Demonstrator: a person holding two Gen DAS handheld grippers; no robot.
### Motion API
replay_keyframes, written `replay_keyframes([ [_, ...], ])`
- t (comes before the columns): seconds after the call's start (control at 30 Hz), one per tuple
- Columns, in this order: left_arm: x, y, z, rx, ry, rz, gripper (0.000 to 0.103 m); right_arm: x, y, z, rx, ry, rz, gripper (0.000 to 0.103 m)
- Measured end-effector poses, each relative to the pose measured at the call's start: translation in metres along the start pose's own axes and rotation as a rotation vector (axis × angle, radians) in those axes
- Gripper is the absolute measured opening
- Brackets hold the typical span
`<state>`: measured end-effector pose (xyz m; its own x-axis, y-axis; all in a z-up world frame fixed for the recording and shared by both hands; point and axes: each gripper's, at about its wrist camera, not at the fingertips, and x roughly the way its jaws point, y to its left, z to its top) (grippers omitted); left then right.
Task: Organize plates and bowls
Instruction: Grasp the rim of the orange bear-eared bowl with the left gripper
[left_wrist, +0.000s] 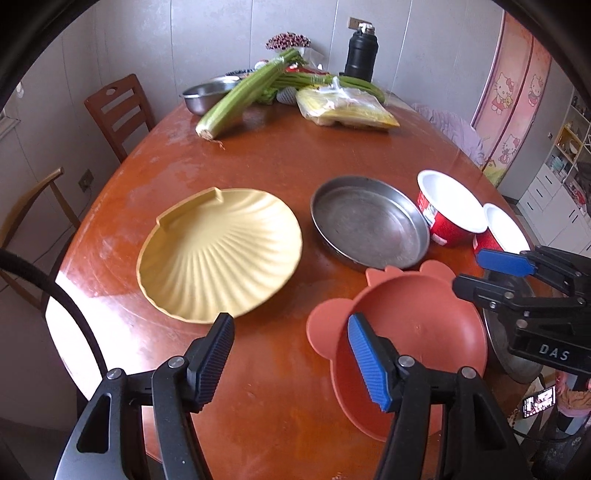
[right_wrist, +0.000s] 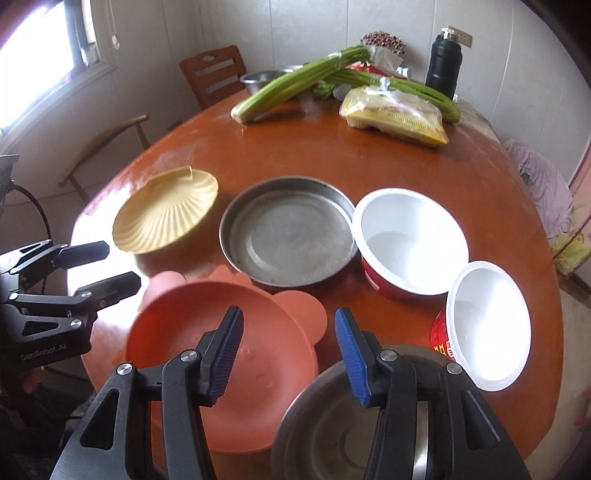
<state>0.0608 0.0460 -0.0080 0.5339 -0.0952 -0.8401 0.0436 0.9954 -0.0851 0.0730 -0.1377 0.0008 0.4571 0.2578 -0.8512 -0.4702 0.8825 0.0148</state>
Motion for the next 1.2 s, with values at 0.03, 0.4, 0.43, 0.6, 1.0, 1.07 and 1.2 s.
replay_keyframes([
  [0.03, 0.003, -0.002, -0.001, -0.003, 0.010, -0.007, 0.064, 0.004, 0.000, 0.000, -0.005, 0.011, 0.001, 0.053],
  [0.4, 0.023, -0.018, -0.006, 0.012, 0.070, -0.017, 0.064, 0.031, -0.004, 0.007, -0.041, 0.079, 0.019, 0.053],
  [0.43, 0.026, -0.020, -0.006, 0.014, 0.077, -0.019, 0.064, 0.034, -0.004, 0.007, -0.048, 0.091, 0.016, 0.053],
  [0.6, 0.036, -0.024, -0.007, 0.014, 0.100, -0.018, 0.064, 0.044, -0.005, 0.008, -0.062, 0.132, 0.001, 0.053],
  [1.0, 0.048, -0.021, -0.007, 0.001, 0.122, -0.019, 0.052, 0.056, 0.001, 0.008, -0.100, 0.162, 0.005, 0.053],
  [1.07, 0.048, -0.021, -0.007, 0.001, 0.119, -0.029, 0.048, 0.056, 0.004, 0.008, -0.101, 0.158, 0.006, 0.053],
  [1.2, 0.046, -0.017, -0.008, -0.003, 0.117, -0.033, 0.040, 0.057, 0.010, 0.009, -0.093, 0.153, 0.015, 0.052],
])
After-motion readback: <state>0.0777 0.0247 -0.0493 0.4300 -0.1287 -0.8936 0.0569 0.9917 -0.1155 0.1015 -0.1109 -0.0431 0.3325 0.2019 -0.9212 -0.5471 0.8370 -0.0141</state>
